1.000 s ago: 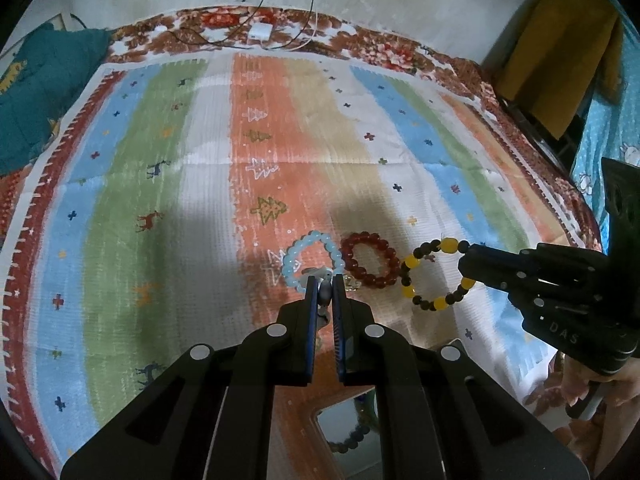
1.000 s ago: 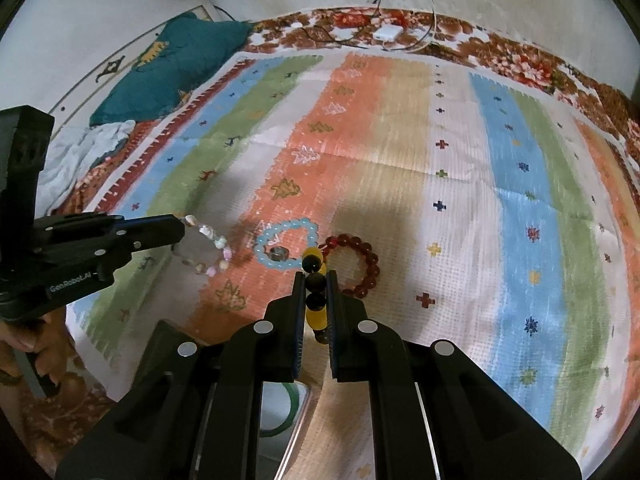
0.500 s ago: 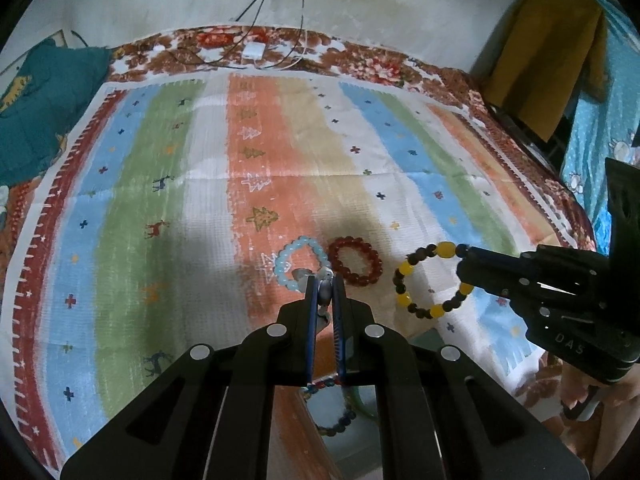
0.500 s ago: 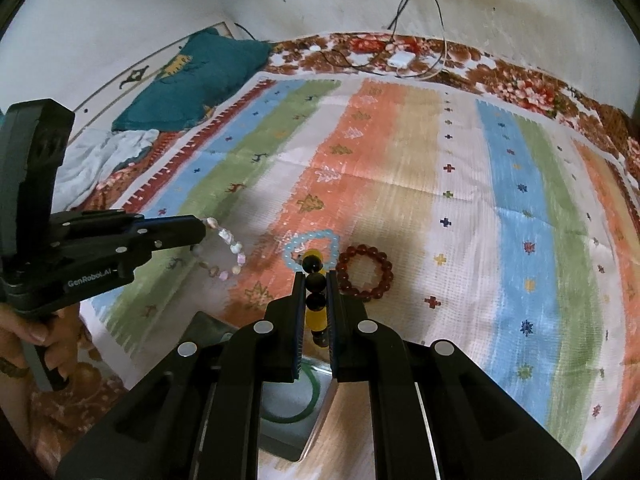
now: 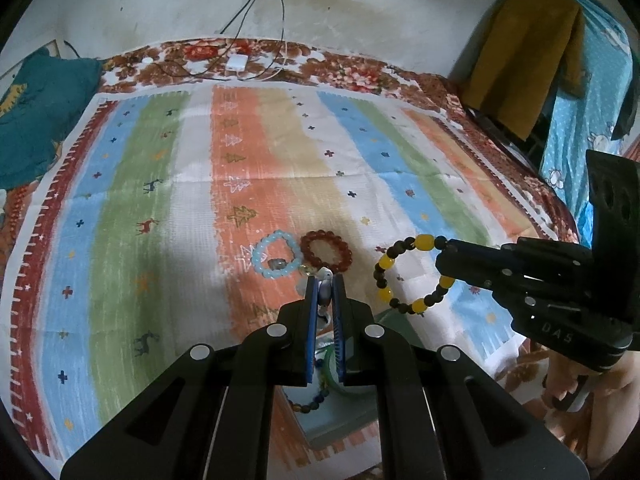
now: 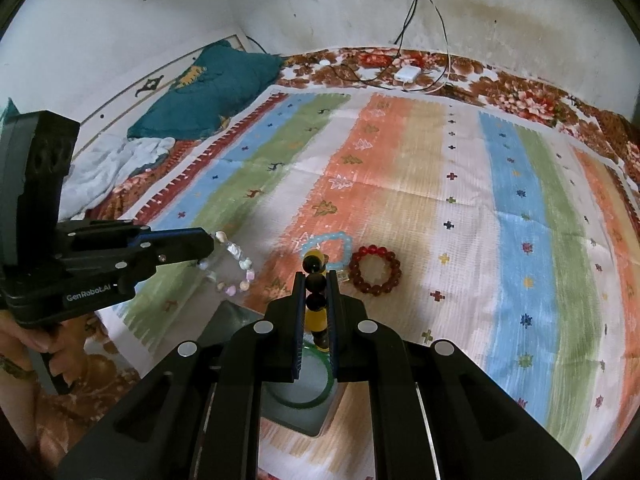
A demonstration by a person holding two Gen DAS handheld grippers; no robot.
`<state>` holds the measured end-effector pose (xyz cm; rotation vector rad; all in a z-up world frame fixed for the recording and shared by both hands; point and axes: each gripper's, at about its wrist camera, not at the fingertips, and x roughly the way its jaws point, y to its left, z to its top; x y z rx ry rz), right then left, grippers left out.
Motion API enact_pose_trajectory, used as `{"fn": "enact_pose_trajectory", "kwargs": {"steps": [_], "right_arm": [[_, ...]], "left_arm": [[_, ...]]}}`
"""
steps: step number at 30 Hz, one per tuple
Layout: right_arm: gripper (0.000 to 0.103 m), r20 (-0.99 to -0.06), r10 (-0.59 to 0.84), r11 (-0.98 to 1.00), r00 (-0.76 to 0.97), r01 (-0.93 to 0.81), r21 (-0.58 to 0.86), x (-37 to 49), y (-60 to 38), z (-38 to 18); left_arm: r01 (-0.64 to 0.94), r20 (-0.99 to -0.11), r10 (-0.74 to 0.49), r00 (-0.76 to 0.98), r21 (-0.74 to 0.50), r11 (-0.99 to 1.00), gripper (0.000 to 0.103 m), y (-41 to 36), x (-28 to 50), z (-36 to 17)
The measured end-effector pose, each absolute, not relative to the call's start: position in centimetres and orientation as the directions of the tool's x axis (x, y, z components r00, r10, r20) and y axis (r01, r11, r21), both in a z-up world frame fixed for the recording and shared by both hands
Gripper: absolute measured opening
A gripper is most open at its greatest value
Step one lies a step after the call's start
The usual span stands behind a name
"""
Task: Organize jewelry
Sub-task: 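Carry both bracelets over the tin and open both grippers, then raise both open grippers away from the tin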
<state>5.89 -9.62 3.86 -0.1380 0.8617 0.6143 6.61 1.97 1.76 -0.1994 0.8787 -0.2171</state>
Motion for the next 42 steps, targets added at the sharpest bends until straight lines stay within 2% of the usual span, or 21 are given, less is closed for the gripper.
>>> {"fn": "enact_pose_trajectory", "kwargs": {"steps": [10,25,26,27,29,37,39,41,42], "right_arm": [[0.011,-0.750,0.462,0.808,0.474,-0.573,0.135,4.0,-10.1,3.5],[0.011,-0.781,0.467,0.795,0.415,-0.584,0.165,2.6,-10.2,1.9],[0.014,-0.786,0.456,0.805,0.418,-0.571,0.164,2.8,-10.3,1.7],[0.025,-0.786,0.450,0.811,0.423,-0.563,0.161,2.9,-10.4,1.7],[0.040,-0.779,0.444,0.820,0.442,-0.551,0.155,3.0,-10.7,1.9],[0.043,-0.786,0.427,0.835,0.447,-0.529,0.153,3.7,-11.2,1.6],[0.051,-0.783,0.424,0.835,0.455,-0.531,0.143,3.7,-11.2,1.7],[0.052,-0.783,0.421,0.834,0.458,-0.536,0.135,3.8,-11.2,1.8],[0.053,-0.784,0.419,0.834,0.457,-0.536,0.133,3.9,-11.2,1.7]], "left_arm": [[0.120,-0.741,-0.226,0.632,-0.195,0.973,0.007,0.8,4.1,1.9],[0.122,-0.776,-0.235,0.585,-0.201,0.972,0.008,0.3,2.6,0.5],[0.100,-0.781,-0.218,0.585,-0.197,0.975,0.010,0.5,2.8,0.3],[0.082,-0.787,-0.203,0.583,-0.192,0.978,0.011,0.8,2.9,0.2],[0.064,-0.785,-0.198,0.587,-0.199,0.978,0.013,1.4,3.0,0.2],[0.005,-0.785,-0.161,0.598,-0.197,0.980,0.035,2.5,3.2,0.2],[0.003,-0.784,-0.155,0.602,-0.192,0.981,0.039,2.6,3.2,0.3],[0.000,-0.784,-0.151,0.602,-0.189,0.982,0.046,2.6,3.2,0.3],[-0.002,-0.785,-0.148,0.602,-0.187,0.982,0.046,2.6,3.3,0.2]]}}
